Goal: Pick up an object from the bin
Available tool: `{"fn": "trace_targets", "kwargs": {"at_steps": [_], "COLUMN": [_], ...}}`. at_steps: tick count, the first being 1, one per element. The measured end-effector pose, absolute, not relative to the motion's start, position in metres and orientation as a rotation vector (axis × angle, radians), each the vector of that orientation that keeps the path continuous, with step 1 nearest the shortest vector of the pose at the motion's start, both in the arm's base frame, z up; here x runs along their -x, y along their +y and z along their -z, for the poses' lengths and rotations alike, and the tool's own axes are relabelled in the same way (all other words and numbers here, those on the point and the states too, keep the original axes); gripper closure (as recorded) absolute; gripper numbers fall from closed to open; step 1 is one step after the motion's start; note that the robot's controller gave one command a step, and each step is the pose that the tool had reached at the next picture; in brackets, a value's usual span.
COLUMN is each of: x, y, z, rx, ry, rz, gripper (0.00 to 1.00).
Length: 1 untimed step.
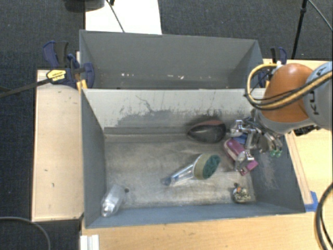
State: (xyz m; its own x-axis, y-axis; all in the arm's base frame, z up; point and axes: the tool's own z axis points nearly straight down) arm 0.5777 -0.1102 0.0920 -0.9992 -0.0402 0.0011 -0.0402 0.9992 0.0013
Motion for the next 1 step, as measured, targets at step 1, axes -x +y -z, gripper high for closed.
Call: {"fn": "trace_targets", "kwargs": {"at_steps": [1], "x": [-0.571], "y": [-0.109], "z": [-0.087], "rx": [-0.024], "ry": [-3.144], "rz": [0.001], "gripper": [0.0]}}
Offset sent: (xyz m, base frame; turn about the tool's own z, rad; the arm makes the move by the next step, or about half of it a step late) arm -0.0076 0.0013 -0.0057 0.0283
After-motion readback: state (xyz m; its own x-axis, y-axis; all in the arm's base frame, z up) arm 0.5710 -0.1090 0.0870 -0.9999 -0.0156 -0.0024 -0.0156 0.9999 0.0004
